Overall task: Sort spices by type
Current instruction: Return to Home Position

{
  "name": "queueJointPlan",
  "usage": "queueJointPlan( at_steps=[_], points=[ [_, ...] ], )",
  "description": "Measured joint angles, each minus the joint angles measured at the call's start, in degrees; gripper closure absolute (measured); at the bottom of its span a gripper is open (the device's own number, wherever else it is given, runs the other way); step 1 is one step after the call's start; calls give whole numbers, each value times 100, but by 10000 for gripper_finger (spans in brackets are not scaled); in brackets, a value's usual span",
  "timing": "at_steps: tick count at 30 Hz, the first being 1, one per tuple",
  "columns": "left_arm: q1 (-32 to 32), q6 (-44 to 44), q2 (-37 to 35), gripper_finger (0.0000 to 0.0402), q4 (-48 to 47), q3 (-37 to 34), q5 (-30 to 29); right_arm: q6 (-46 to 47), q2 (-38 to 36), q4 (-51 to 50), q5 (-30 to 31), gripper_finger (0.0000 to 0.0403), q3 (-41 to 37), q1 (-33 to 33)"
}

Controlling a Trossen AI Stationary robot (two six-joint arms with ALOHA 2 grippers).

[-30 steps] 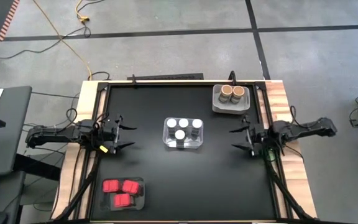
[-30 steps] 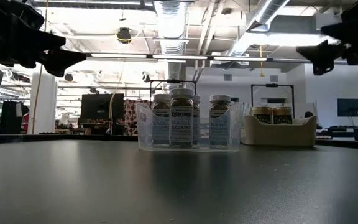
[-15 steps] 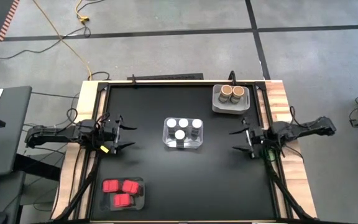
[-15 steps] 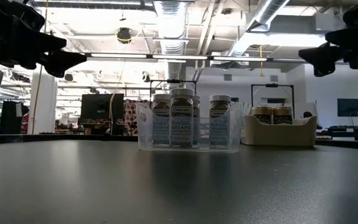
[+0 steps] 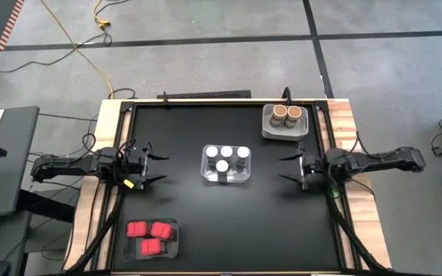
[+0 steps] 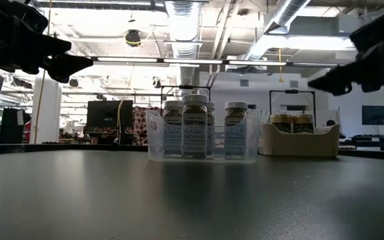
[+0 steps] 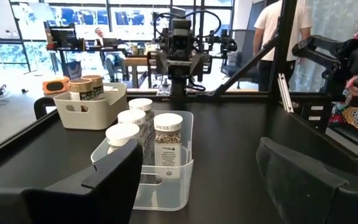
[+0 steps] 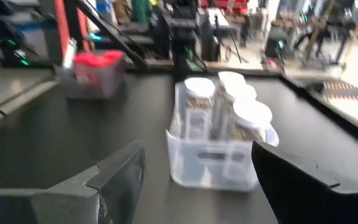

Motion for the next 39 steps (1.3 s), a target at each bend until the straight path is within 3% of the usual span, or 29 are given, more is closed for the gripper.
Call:
queueJointPlan(
  at_steps=[12, 39],
  points=[
    [1, 0, 0, 98, 0, 0, 0, 26, 990, -13, 4, 83, 0, -245],
    [0, 0, 0, 98, 0, 0, -2, 28, 1037, -15, 17, 83, -4, -245]
  ],
)
